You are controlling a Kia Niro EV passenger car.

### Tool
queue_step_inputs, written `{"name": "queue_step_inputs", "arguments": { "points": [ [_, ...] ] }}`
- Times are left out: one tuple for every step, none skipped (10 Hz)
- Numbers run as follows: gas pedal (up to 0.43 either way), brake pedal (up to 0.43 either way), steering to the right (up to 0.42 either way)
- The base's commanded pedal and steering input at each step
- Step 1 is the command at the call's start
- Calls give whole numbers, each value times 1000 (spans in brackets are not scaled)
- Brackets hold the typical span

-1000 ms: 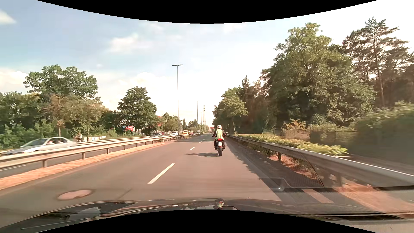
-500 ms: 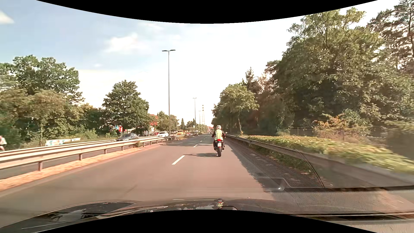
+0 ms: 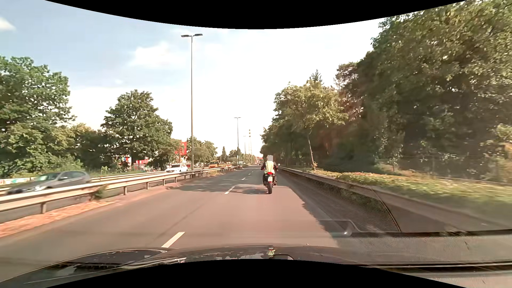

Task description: Follow the waypoints while adhering to traffic rules and regulations

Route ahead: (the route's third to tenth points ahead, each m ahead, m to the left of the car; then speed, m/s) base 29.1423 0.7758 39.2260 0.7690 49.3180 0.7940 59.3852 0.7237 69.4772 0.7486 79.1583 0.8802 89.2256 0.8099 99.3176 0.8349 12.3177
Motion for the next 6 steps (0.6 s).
{"name": "queue_step_inputs", "arguments": {
  "points": [
    [150, 0, 1],
    [150, 0, 1],
    [150, 0, 1],
    [150, 0, 1],
    [150, 0, 0],
    [138, 0, 0]
  ]
}}
